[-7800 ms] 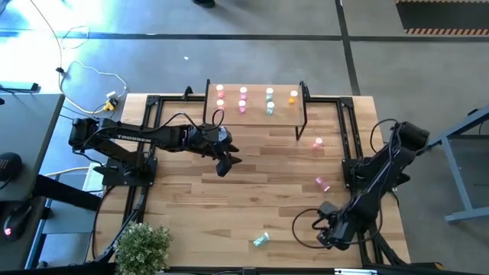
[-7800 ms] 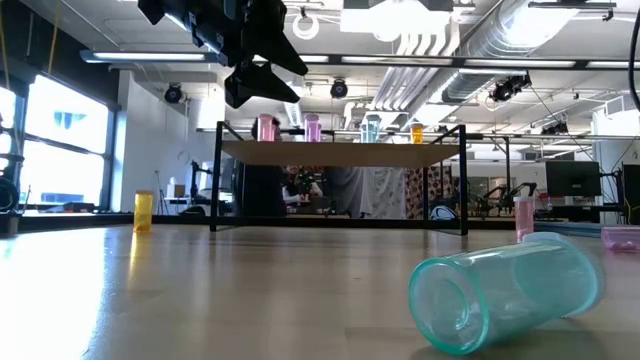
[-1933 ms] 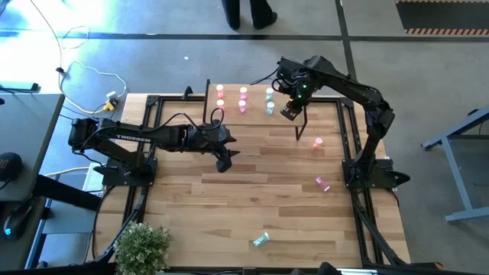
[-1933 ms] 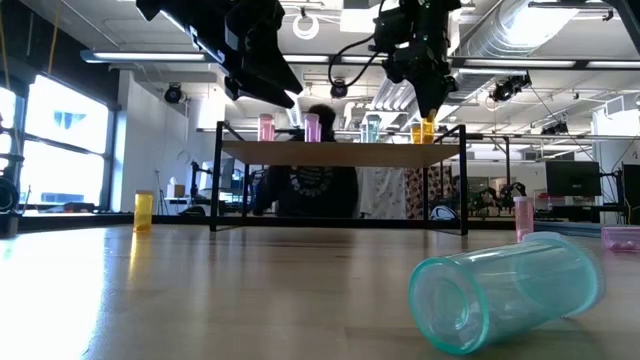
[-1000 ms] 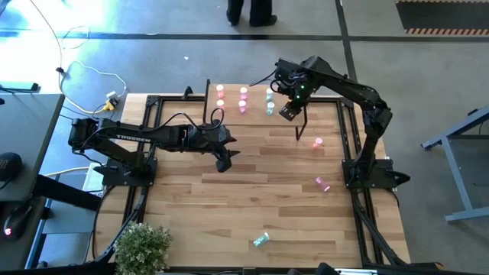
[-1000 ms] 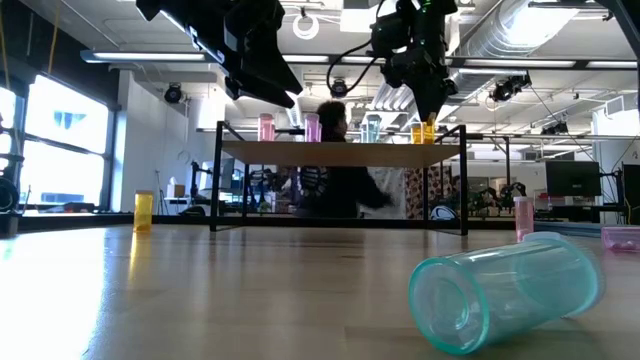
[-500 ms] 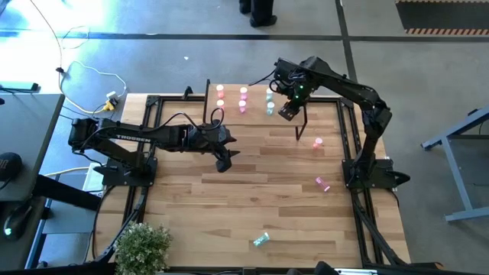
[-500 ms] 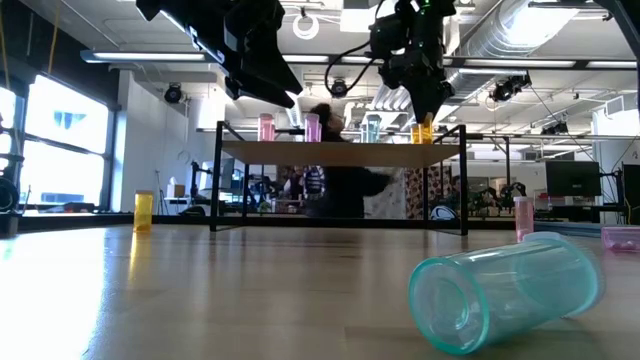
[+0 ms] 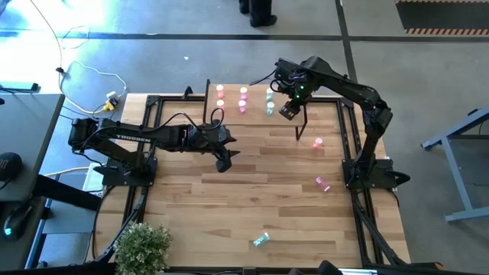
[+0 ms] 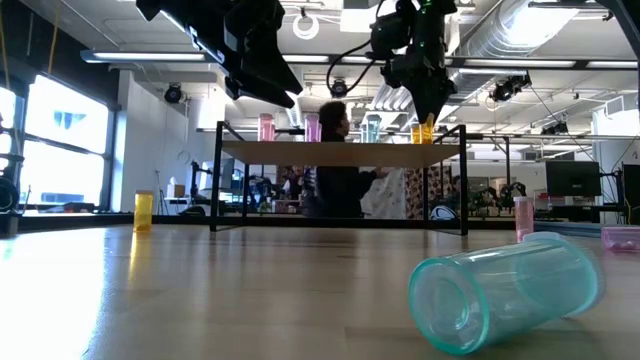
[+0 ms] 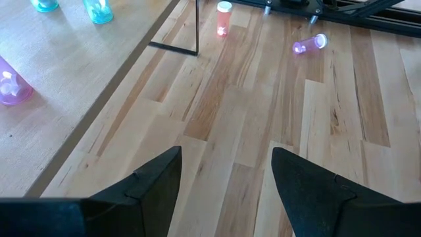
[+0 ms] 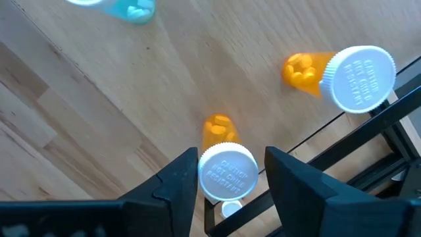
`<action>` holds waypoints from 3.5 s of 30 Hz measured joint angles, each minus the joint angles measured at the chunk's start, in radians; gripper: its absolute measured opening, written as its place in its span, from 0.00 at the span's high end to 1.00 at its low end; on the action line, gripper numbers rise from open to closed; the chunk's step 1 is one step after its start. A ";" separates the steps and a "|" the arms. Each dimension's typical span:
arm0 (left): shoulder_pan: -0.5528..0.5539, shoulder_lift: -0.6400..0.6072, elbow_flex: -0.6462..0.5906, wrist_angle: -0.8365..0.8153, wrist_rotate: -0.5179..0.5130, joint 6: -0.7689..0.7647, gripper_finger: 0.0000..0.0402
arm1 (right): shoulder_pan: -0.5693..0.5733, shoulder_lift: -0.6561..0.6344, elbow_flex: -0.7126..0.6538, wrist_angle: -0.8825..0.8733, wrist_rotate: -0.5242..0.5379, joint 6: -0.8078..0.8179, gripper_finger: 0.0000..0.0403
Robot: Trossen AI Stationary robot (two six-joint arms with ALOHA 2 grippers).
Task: Pick and place medicine bottles onto shelf by color
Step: Put the bottom orange pill bottle aligned with the orange pill bottle on the shelf, then put the blue pill bottle aligned with the other blue pill bottles on the shelf
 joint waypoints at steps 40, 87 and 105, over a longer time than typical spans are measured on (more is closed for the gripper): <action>-0.001 0.000 0.001 0.000 0.030 0.036 0.43 | 0.336 -0.360 0.193 -0.056 0.303 0.436 0.58; -0.544 0.005 0.208 -0.199 -0.237 -0.505 0.43 | 0.871 -0.566 -0.406 0.271 0.209 1.102 0.58; -0.708 0.035 0.208 -0.331 -0.258 -0.509 0.43 | 1.014 -0.431 -0.405 0.070 0.183 1.411 0.58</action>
